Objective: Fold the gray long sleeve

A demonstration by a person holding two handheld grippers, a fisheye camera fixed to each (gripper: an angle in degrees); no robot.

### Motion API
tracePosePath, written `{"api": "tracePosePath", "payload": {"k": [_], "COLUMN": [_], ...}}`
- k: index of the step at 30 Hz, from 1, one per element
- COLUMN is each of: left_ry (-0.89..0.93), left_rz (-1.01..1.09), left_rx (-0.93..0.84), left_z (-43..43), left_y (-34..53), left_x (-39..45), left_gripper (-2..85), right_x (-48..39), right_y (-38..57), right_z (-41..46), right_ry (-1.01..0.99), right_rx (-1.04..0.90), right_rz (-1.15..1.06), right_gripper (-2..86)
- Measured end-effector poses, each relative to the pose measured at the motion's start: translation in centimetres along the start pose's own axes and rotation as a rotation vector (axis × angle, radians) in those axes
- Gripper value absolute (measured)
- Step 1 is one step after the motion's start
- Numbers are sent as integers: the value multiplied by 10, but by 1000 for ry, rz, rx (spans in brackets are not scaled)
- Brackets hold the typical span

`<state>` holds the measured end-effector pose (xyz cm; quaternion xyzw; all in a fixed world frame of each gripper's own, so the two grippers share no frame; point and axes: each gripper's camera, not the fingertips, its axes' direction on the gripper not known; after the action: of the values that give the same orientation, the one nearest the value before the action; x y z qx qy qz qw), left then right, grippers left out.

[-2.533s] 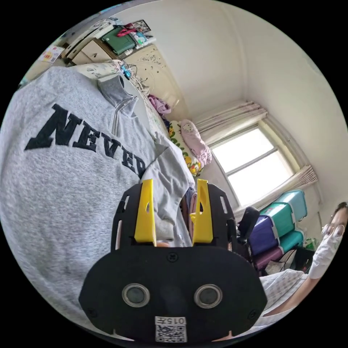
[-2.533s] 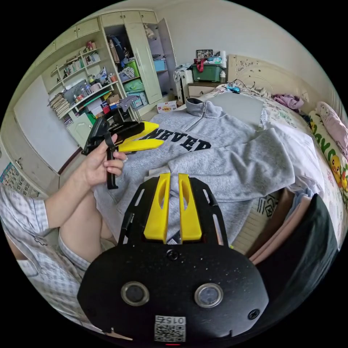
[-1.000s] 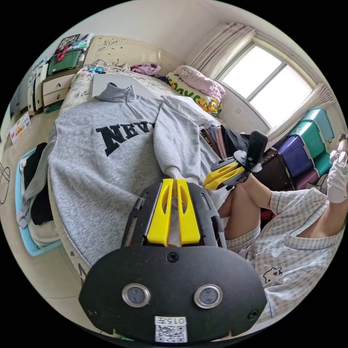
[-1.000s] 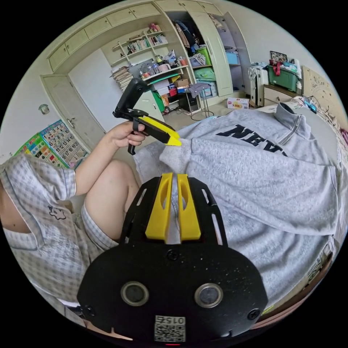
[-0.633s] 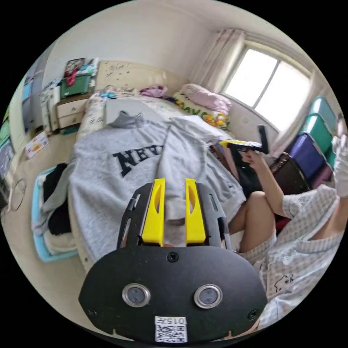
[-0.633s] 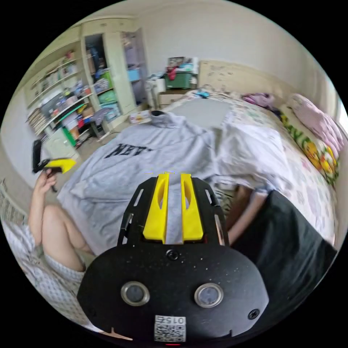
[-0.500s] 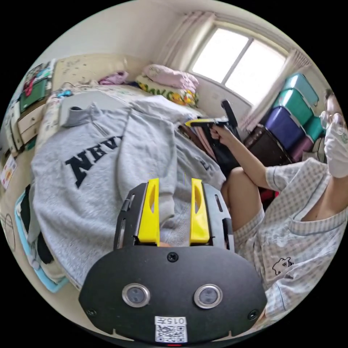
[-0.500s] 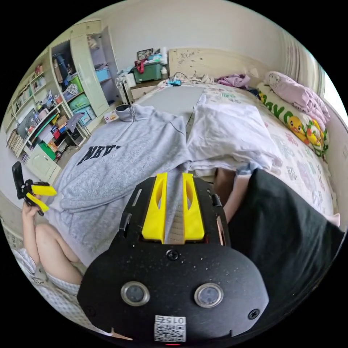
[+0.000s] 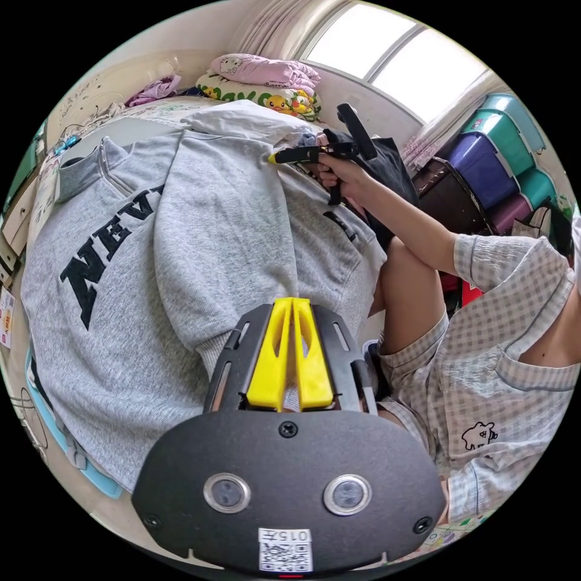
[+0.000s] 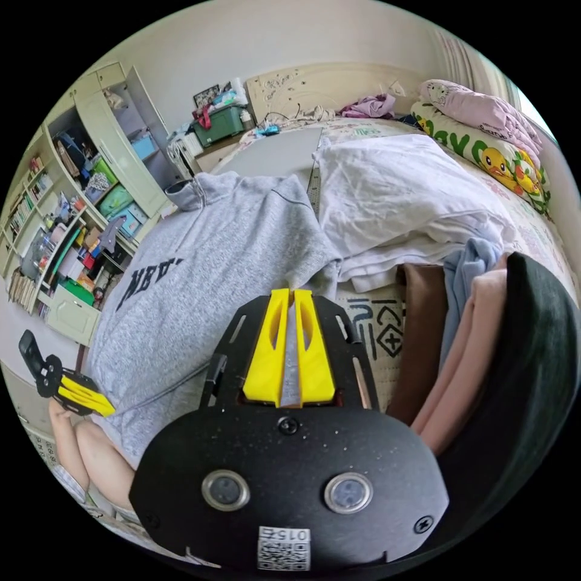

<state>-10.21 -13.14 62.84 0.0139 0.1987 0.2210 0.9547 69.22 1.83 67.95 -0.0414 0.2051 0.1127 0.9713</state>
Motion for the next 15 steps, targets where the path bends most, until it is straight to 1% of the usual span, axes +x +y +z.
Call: {"api": "tracePosePath", "payload": {"k": [3, 7, 10, 12, 14, 15], "left_ry": [20, 42, 38, 48, 103, 124], "left_rz": [-13, -30, -26, -32, -46, -51], "left_rx": [-17, -21, -30, -14, 89, 136], "left_z": [-2, -11, -18, -29, -66, -81], "left_y": [5, 14, 20, 27, 49, 57], "left_x": [-8, -19, -22, -26, -35, -39], "left_gripper": [-7, -6, -3, 2, 24, 32], "right_x": [-6, -23, -30, -38, -58, -64], "right_y": [0, 5, 9, 12, 22, 26], "right_z": [14, 24, 20, 8, -17, -23], "right_ry": [78, 180, 255, 323, 424, 436], "right_rx": [-75, -94, -75, -45, 74, 102], "right_rz": [-47, -156, -164, -188, -254, -275], "right_gripper": [18, 36, 63, 66, 67, 67]}}
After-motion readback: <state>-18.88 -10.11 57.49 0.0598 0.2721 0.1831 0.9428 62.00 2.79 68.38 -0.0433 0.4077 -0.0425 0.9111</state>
